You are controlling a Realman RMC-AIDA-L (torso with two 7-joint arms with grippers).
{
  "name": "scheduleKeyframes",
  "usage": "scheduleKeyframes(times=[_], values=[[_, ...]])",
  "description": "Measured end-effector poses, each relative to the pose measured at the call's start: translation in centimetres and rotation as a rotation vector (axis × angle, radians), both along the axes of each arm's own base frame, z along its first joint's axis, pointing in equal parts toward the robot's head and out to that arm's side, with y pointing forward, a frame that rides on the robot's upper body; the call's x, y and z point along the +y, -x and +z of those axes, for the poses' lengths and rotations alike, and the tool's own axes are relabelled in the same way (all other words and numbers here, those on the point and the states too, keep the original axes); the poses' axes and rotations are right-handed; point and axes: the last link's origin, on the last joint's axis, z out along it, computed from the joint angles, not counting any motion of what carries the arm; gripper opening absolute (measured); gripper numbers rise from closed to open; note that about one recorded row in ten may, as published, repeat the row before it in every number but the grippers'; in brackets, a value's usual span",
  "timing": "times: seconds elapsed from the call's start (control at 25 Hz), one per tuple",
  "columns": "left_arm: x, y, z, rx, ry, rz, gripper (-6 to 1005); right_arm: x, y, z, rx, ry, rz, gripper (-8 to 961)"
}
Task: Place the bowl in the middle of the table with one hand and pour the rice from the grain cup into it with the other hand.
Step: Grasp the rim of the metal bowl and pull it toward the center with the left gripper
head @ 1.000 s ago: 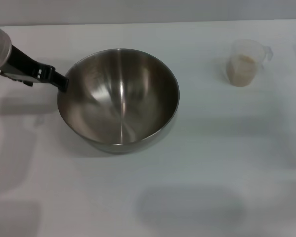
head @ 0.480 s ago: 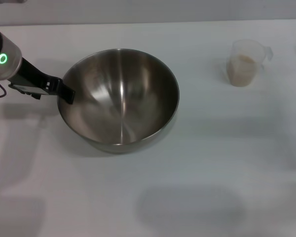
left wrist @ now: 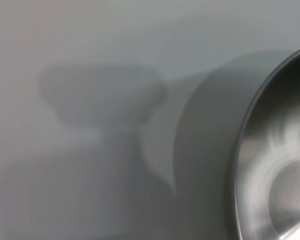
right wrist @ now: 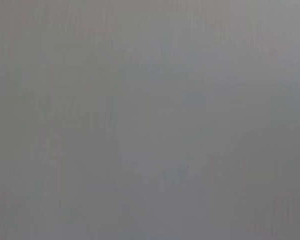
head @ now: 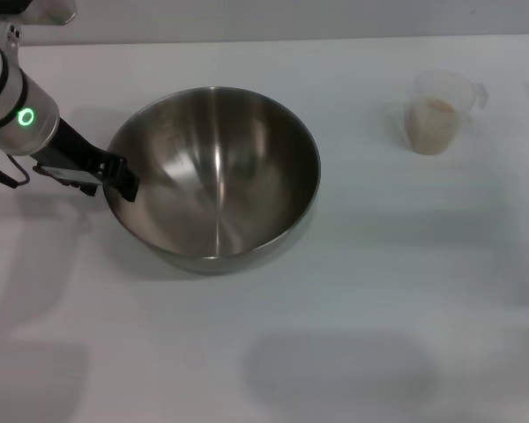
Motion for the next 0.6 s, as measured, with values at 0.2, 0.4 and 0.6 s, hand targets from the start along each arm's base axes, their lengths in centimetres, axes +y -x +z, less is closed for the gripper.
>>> scheduleKeyframes(times=[0.2,0.4,0.6], values=[[0.02,-0.01,-0.02,0.002,0.005,-0.005,554,0.0,0.02,-0.02,0.001,0.001,0.002,740],[0.05,-0.11,-0.12,0.001,0.011,-0.006,289,0.01,0.08,-0.04,0.002,0.002,0.005,740],[0.01,-0.22,-0.21,-0.006,0.015,-0.007,129,0.01,0.1,-0.04,0.002,0.002,0.006,740]])
